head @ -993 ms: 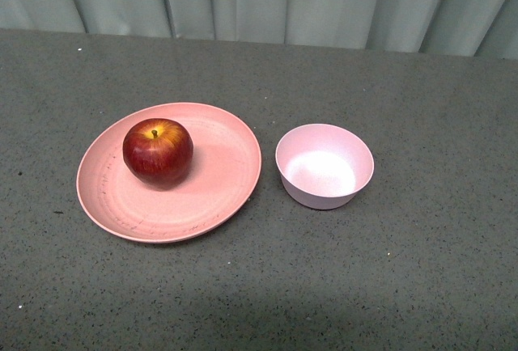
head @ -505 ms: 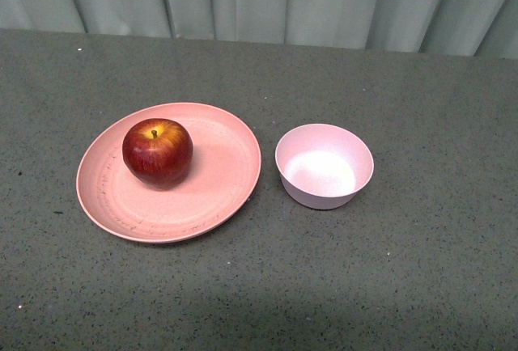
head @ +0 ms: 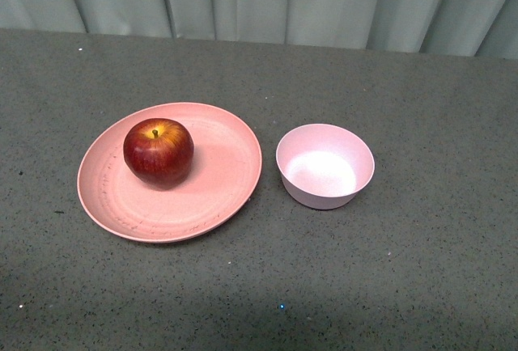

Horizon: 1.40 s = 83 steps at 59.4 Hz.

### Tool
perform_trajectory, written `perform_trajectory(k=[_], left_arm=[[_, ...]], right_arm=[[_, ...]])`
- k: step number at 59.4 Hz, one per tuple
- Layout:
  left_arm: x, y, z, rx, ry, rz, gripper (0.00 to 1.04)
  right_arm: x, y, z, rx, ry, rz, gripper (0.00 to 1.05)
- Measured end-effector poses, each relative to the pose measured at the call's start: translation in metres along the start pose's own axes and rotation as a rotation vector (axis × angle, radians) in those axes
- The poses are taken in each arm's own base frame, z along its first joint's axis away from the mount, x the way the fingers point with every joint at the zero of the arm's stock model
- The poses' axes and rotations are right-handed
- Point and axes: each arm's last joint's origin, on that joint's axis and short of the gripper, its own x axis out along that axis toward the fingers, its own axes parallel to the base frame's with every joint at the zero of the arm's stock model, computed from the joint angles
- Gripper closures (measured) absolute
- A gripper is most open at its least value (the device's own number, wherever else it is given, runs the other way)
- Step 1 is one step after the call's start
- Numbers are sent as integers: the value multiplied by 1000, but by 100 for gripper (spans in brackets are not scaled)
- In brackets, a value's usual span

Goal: Move apple from plate to bowl

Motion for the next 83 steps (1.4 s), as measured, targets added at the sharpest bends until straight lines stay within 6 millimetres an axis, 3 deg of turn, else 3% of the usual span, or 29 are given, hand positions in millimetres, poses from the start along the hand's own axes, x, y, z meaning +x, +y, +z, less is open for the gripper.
perform_trajectory(k=[4, 10, 19, 29, 50, 83], left_arm=[[18, -8, 6, 5, -11, -34, 7], [66, -25, 10, 23, 12, -64, 7], [135, -54, -17, 89, 195, -93, 7], [167, -71, -28, 189, 303, -90, 7], [199, -79, -43, 221, 433, -67, 7], [206, -72, -62, 215, 560, -85, 7]], right_arm=[[0, 0, 0, 0, 0, 0, 9], [0, 0, 0, 0, 0, 1, 9], [0, 0, 0, 0, 0, 0, 9], [0, 0, 0, 0, 0, 0, 9], [0, 0, 0, 0, 0, 0, 9], [0, 0, 0, 0, 0, 0, 9]])
